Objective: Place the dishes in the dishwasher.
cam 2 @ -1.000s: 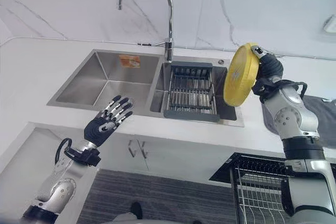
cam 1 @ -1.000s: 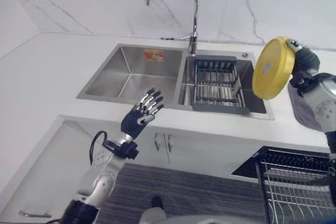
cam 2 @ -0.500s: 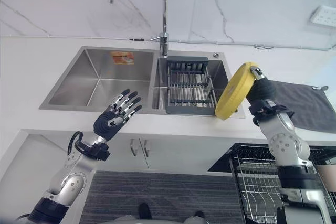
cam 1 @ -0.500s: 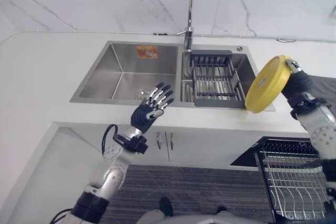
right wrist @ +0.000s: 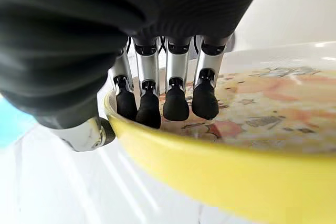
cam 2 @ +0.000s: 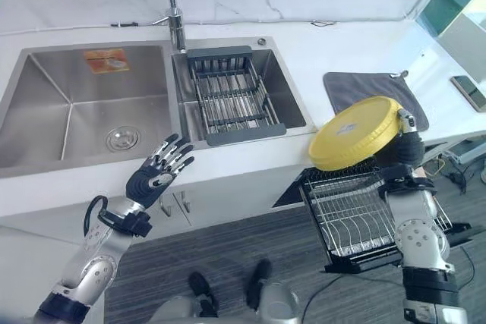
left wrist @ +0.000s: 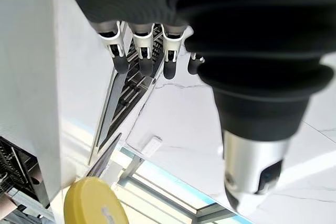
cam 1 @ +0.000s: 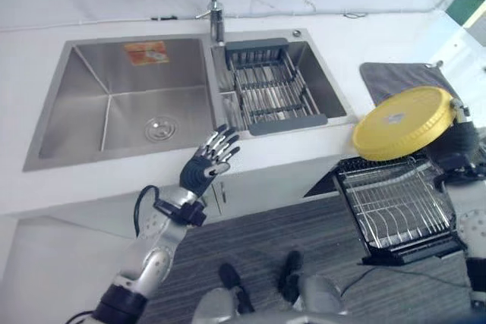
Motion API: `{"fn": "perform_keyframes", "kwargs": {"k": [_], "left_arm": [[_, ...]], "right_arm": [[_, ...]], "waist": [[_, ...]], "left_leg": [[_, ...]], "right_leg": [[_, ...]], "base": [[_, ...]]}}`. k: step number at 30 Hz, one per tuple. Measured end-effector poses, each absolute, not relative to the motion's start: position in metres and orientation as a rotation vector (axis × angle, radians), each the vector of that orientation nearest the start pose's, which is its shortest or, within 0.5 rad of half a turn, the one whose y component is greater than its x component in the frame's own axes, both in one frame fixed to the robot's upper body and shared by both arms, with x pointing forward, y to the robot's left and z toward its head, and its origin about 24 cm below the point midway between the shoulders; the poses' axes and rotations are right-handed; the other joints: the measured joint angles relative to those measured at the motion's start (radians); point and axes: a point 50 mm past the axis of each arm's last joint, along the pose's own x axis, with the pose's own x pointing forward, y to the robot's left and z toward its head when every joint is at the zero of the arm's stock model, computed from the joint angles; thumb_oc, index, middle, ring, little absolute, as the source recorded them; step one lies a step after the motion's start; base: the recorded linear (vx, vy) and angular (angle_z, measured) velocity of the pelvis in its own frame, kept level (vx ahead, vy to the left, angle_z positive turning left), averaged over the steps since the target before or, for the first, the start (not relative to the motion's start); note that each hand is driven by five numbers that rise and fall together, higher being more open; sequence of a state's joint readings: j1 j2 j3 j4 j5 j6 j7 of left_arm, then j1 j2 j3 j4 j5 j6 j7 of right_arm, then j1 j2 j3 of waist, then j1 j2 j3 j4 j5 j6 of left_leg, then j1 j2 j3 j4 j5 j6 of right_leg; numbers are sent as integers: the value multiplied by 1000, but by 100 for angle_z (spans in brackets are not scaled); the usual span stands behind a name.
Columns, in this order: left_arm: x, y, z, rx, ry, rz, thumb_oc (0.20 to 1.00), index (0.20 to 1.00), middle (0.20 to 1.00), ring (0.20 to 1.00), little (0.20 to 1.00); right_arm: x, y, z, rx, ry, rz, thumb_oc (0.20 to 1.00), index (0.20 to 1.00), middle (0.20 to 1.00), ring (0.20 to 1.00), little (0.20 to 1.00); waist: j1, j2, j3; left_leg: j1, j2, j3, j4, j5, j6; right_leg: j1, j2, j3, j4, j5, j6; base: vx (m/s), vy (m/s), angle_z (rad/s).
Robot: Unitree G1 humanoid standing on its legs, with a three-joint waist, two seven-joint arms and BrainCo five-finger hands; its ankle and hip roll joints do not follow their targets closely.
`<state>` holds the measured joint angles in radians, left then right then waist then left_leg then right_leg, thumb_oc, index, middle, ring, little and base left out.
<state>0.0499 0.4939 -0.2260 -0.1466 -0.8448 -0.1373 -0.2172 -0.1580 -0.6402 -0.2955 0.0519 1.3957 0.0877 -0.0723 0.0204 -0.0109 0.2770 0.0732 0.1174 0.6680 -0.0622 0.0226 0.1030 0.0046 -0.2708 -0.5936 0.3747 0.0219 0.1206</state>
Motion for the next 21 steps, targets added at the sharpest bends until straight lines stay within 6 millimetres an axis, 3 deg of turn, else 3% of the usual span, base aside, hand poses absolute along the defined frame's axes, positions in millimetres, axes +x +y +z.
{"fn": "perform_keyframes", "kwargs": {"k": [1, 2, 3, 4, 6, 7, 8, 9, 10, 11, 14, 16, 18, 19, 21], "left_arm": [[235, 173, 78, -380, -117, -434, 1000, 1000, 1000, 1000, 1000], [235, 173, 78, -376, -120, -441, 1000, 1000, 1000, 1000, 1000], [236, 171, 77, -379, -116, -444, 1000, 1000, 1000, 1000, 1000], [235, 168, 76, -395, -117, -445, 1000, 1000, 1000, 1000, 1000], [235, 165, 77, -412, -130, -446, 1000, 1000, 1000, 1000, 1000], [237, 163, 79, -414, -137, -444, 1000, 1000, 1000, 1000, 1000], [240, 161, 82, -425, -149, -438, 1000, 1000, 1000, 1000, 1000], [240, 163, 85, -417, -162, -439, 1000, 1000, 1000, 1000, 1000], [240, 167, 88, -402, -169, -430, 1000, 1000, 1000, 1000, 1000], [238, 168, 84, -408, -155, -416, 1000, 1000, 1000, 1000, 1000], [227, 164, 68, -458, -99, -389, 1000, 1000, 1000, 1000, 1000], [219, 165, 59, -475, -63, -368, 1000, 1000, 1000, 1000, 1000], [217, 167, 56, -485, -59, -350, 1000, 1000, 1000, 1000, 1000], [218, 167, 57, -485, -63, -351, 1000, 1000, 1000, 1000, 1000], [218, 167, 57, -483, -65, -356, 1000, 1000, 1000, 1000, 1000]], "right_arm": [[272, -312, 154, 795, -276, -125, 200, 200, 200, 200, 200], [276, -307, 159, 798, -288, -92, 200, 200, 200, 200, 200], [278, -302, 160, 814, -297, -74, 200, 200, 200, 200, 200], [279, -296, 157, 848, -300, -62, 200, 200, 200, 200, 200], [288, -274, 155, 883, -279, 1, 200, 200, 200, 200, 200], [288, -272, 155, 882, -275, 9, 200, 200, 200, 200, 200], [287, -271, 152, 882, -261, -3, 200, 200, 200, 200, 200], [284, -271, 150, 879, -252, -11, 200, 200, 200, 200, 200], [284, -271, 150, 880, -253, -10, 200, 200, 200, 200, 200], [284, -271, 150, 875, -252, -10, 200, 200, 200, 200, 200], [284, -276, 155, 829, -244, -11, 200, 200, 200, 200, 200], [283, -283, 161, 794, -254, -22, 200, 200, 200, 200, 200], [283, -284, 162, 784, -243, -28, 200, 200, 200, 200, 200], [283, -284, 161, 783, -236, -27, 200, 200, 200, 200, 200], [284, -282, 161, 802, -222, -10, 200, 200, 200, 200, 200]], "waist": [[17, -2, -1], [24, -12, -2], [23, -16, -2], [25, -15, -9], [40, -7, -16], [17, -12, -18], [-17, -17, -24], [-18, -52, -53], [-17, -86, -76], [-21, -79, -89], [-18, -23, -121], [-21, 11, -127], [-31, 19, -129], [-35, 18, -130], [-9, 7, -129]], "left_leg": [[-2, -2, 6, 6, 2, -15], [-6, -8, 4, 14, 9, -27], [-8, -8, 4, 22, 14, -36], [-11, 2, -3, 42, 22, -68], [-37, 6, -178, 45, 28, -80], [-40, 20, -185, 44, 42, -82], [-38, 40, -188, 46, 46, -79], [-41, 40, -174, 54, 47, -96], [-54, 45, -164, 71, 51, -115], [-56, 87, -164, 79, 74, -149], [-53, 163, -196, 70, 121, -195], [-41, 187, -209, 74, 135, -199], [-42, 212, -214, 83, 164, -213], [-64, 228, -226, 105, 193, -239], [-146, 246, -218, 175, 295, -234]], "right_leg": [[52, -26, 47, -3, -18, 1], [100, -46, 78, -78, 20, -7], [121, -49, 97, -112, 4, 8], [140, -21, 93, -165, -1, 16], [116, 37, 122, -211, -1, 16], [114, 49, 111, -215, -6, 14], [114, 57, 87, -222, -34, -11], [116, 47, 89, -293, -34, -29], [110, 41, 92, -336, -36, -15], [115, 90, 95, -356, -25, 0], [128, 195, 114, -402, -24, -47], [148, 225, 123, -423, -24, -65], [143, 242, 129, -433, -30, -84], [128, 255, 129, -413, -42, -97], [67, 244, 134, -371, -54, -139]], "base": [[-48, -273, -25], [-50, -332, -18], [-54, -321, -16], [-47, -295, -59], [-29, -427, -116], [-16, -534, -66], [-34, -494, -28], [-112, -528, -27], [-159, -456, -39], [-89, -466, -28], [-67, -419, -29], [-35, -374, -20], [-80, -351, -13], [-169, -306, -16], [-86, -12, -4]]}}
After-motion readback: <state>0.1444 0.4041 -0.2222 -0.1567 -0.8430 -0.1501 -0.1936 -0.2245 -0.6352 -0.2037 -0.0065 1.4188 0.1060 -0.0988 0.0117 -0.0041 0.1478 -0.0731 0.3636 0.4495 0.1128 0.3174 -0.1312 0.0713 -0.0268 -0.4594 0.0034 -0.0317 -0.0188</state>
